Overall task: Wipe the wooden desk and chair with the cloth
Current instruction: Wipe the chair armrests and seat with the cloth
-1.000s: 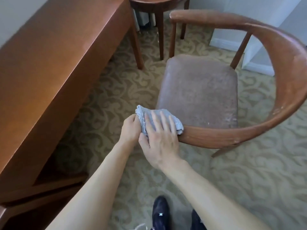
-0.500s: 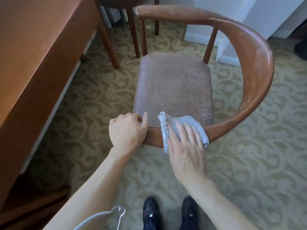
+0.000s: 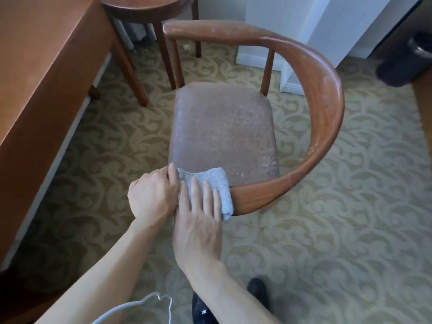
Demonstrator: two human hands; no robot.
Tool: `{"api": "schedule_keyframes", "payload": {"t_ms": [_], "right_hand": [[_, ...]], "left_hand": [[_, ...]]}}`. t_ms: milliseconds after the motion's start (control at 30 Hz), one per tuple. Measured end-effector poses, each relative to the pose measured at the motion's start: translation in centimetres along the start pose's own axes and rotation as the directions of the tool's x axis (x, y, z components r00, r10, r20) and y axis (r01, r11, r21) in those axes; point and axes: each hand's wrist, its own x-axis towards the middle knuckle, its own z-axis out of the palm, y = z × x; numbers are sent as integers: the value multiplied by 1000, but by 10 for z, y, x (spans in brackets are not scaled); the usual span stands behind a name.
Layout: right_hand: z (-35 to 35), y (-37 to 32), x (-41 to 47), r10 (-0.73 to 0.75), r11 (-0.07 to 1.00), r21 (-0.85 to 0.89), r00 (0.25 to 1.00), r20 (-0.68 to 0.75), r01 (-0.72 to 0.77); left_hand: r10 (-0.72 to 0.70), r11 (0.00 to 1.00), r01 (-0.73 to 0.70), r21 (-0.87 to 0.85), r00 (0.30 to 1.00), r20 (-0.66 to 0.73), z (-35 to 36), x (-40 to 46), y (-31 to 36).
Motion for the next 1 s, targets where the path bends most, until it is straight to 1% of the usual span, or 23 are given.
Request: {"api": "schedule_keyframes", "payload": {"t_ms": [67, 133, 267, 400, 467, 533, 600, 667, 700, 733, 800, 833, 867, 900, 933, 967, 1000], "right_hand": [[-5, 21, -3, -58, 998, -17, 998, 29, 58], [-16, 55, -10, -68, 996, -49, 996, 49, 70], [-40, 131, -13, 35, 993, -111, 999, -7, -36], [-58, 187, 18, 160, 981, -99, 984, -81, -167], [-61, 190, 33, 236, 967, -71, 964, -122, -245], [-57, 180, 38, 291, 952, -45, 942, -165, -302], [-52, 163, 36, 268, 959, -52, 949, -169, -280], [-47, 145, 30, 215, 974, -36, 963, -162, -223], [-43, 137, 26, 188, 981, -17, 970, -154, -193], [-40, 132, 22, 167, 985, -7, 975, -149, -170], [-38, 131, 17, 112, 994, 9, 983, -143, -112], [-41, 137, 17, 88, 996, 11, 984, -152, -88], [-45, 147, 20, 84, 996, 11, 984, -157, -84], [-50, 160, 25, 105, 994, 12, 981, -166, -105], [-57, 176, 32, 138, 990, 14, 973, -186, -138], [-64, 192, 41, 166, 986, 11, 964, -209, -168], [-70, 209, 51, 180, 983, -1, 957, -227, -185]], "left_hand": [[-62, 996, 63, -66, 998, 11, -1, 0, 3], [-89, 995, 90, -46, 996, 13, -3, -1, 7], [-91, 996, 91, 0, 995, 31, 0, 0, 6], [-41, 996, 39, 78, 999, 26, 5, -1, 0], [9, 995, -14, 96, 999, 54, 7, 0, 8], [122, 991, -124, 59, 992, 45, 8, -1, 31], [203, 979, -202, -25, 979, 29, 11, -4, 66], [260, 961, -247, -124, 960, 105, 17, -11, 100], [300, 950, -282, -134, 944, 135, 20, -16, 112], [316, 945, -295, -142, 935, 159, 23, -21, 120], [312, 944, -287, -164, 937, 155, 27, -25, 124], [313, 945, -293, -149, 939, 144, 28, -24, 123], [332, 942, -321, -96, 933, 136, 29, -24, 122], [343, 939, -342, -31, 926, 157, 30, -24, 121], [324, 943, -332, 9, 924, 203, 32, -23, 120], [290, 954, -301, 14, 930, 225, 33, -21, 121], [261, 964, -267, -3, 941, 214, 33, -20, 122]]}}
